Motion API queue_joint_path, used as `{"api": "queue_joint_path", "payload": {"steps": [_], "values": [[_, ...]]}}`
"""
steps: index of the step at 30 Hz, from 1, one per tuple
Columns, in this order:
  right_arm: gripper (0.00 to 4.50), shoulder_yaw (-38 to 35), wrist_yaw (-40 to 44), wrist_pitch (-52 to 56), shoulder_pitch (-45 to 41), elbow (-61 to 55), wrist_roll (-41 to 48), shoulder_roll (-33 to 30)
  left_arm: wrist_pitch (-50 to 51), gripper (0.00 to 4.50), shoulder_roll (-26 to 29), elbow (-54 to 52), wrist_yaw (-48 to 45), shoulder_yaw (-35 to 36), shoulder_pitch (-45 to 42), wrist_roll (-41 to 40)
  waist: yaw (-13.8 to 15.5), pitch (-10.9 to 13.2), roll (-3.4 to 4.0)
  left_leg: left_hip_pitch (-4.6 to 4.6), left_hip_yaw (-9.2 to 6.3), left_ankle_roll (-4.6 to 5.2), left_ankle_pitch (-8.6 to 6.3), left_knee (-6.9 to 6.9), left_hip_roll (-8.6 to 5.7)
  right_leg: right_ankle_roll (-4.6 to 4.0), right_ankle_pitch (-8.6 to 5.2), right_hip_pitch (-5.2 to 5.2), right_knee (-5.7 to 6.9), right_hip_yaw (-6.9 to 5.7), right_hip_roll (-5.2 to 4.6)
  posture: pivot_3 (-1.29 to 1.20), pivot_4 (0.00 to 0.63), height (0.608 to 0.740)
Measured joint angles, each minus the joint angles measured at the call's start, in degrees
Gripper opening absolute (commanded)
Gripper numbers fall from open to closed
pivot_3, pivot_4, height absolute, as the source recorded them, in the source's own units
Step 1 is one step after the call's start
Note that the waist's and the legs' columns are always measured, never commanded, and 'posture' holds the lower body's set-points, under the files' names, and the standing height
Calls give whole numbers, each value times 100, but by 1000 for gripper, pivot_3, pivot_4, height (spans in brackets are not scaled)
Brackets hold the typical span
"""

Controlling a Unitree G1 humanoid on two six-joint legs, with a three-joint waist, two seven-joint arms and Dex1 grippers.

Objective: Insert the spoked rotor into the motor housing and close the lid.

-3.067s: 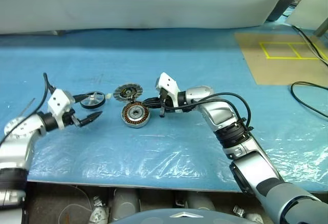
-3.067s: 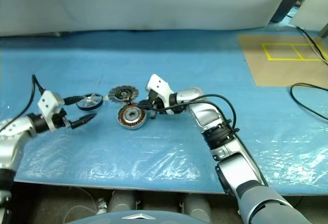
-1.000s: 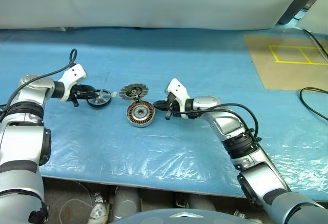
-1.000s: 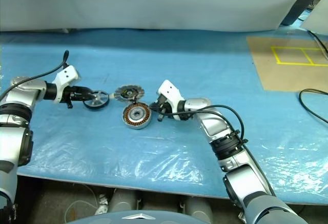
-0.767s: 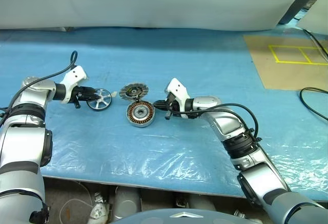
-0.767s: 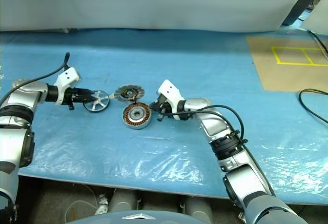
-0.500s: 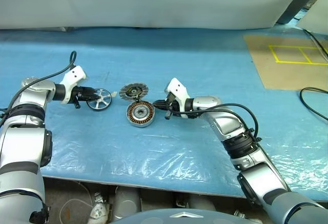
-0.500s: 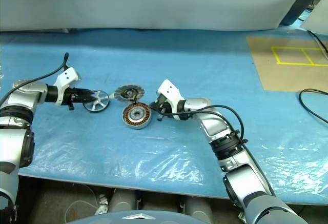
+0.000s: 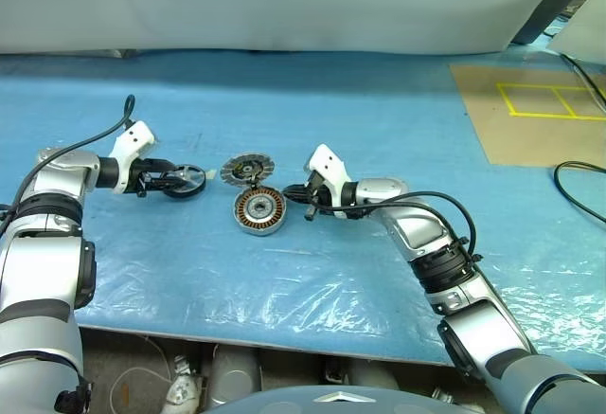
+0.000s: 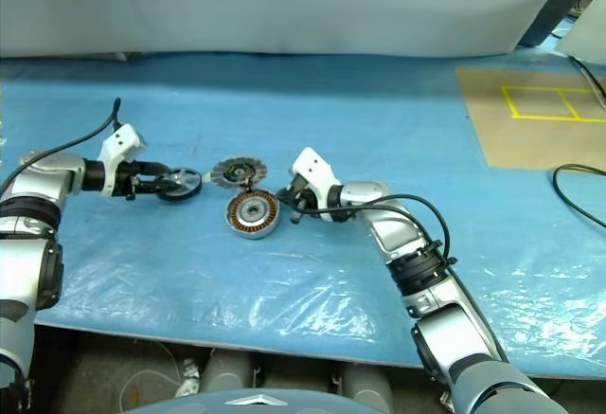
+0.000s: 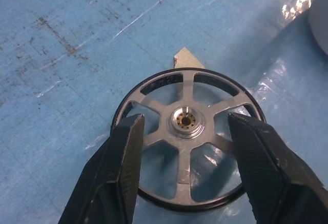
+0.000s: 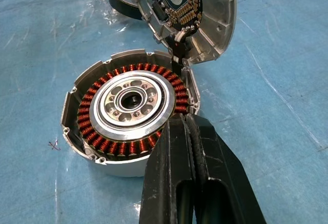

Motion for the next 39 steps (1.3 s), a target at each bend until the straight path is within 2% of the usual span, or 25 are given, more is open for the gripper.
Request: {"api": "queue_joint_path", "payload": {"steps": [15,18,21,29,34,36,39], "values": [[0,1,-1,-8,0,28,-21,11,-269,2737,2,-97,329,-154,216,180,0,0,0,3,-1,0,0,-2,0,0,0,0,1,0,0,0,150,740],[0,1,-4,-7,0,28,-22,12,-275,2218,-6,-100,351,-145,214,172,0,0,0,3,-1,0,0,-2,0,0,0,0,1,0,0,0,150,740],[0,0,-7,-8,0,28,-22,4,-247,1372,-2,-112,339,-98,179,133,5,0,3,4,-1,0,0,-1,-1,0,0,2,2,0,-1,0,150,740],[0,0,-8,-11,0,28,-22,8,-221,1321,-1,-321,176,-35,309,7,13,-1,4,6,0,0,0,-3,-4,0,0,4,0,0,-5,0,150,740],[0,-98,15,12,-1,6,60,-25,67,1321,-12,-1221,-366,356,1037,-630,9,0,3,1,1,0,0,-9,-4,0,0,1,-6,0,-4,0,150,740],[0,-206,48,48,5,-66,116,-81,396,1321,-21,-1875,-585,489,1498,-960,7,0,3,-1,3,0,0,-12,-2,0,0,-2,-7,0,-4,0,150,740],[0,-346,142,85,89,-300,216,-304,1239,1321,-1,-3591,-652,805,2639,-1637,-17,2,-1,-4,9,-1,0,-23,2,-1,-1,-9,-14,-1,0,0,150,740]]}}
